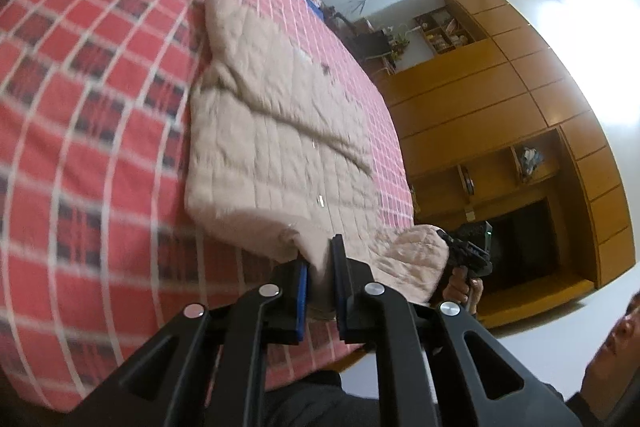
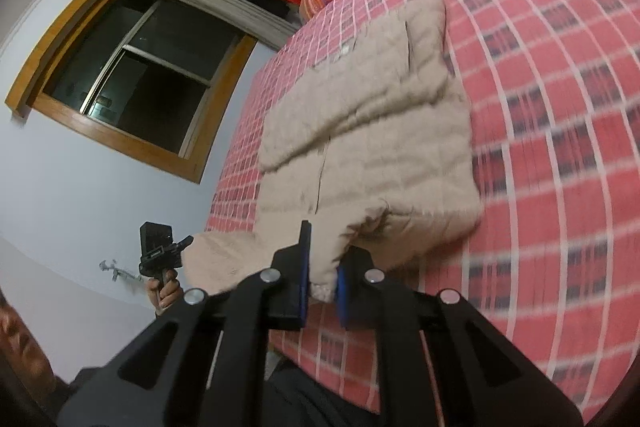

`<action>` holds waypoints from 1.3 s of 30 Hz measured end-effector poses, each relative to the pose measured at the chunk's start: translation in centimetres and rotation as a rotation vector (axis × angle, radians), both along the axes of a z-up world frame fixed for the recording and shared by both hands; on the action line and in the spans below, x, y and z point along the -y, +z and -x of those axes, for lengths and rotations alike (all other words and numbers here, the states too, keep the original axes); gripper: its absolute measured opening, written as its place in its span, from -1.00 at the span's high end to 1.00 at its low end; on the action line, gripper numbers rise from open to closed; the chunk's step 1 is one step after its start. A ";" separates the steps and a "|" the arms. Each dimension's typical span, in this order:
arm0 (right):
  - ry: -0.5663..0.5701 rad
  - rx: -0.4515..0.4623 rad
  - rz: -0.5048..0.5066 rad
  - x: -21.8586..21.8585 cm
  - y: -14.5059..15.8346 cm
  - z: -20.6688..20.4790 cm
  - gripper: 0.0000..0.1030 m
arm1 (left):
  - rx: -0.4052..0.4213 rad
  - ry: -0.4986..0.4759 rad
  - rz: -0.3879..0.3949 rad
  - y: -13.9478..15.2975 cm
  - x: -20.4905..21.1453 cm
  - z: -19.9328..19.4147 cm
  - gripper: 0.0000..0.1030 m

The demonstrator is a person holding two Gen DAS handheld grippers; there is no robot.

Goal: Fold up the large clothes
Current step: 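Grasp the jacket hem with the left tool while the right tool grasps it too, then lift the hem with both tools, fold it toward the collar, open both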

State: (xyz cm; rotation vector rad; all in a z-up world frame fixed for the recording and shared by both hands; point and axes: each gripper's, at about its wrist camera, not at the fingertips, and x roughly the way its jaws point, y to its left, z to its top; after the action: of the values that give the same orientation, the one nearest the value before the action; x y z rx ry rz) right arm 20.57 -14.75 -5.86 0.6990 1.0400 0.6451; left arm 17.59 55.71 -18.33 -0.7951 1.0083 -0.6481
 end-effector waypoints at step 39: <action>-0.177 -0.118 0.087 2.4 -4.4 -17.3 -0.42 | -0.022 0.126 -0.119 -1.7 -2.0 -17.2 -0.63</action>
State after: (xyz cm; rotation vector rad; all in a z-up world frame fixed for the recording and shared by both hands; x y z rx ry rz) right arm 37.88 -17.18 -10.31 0.7506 1.0942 0.4068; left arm 34.84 57.67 -20.04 -0.7552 0.9986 -0.4683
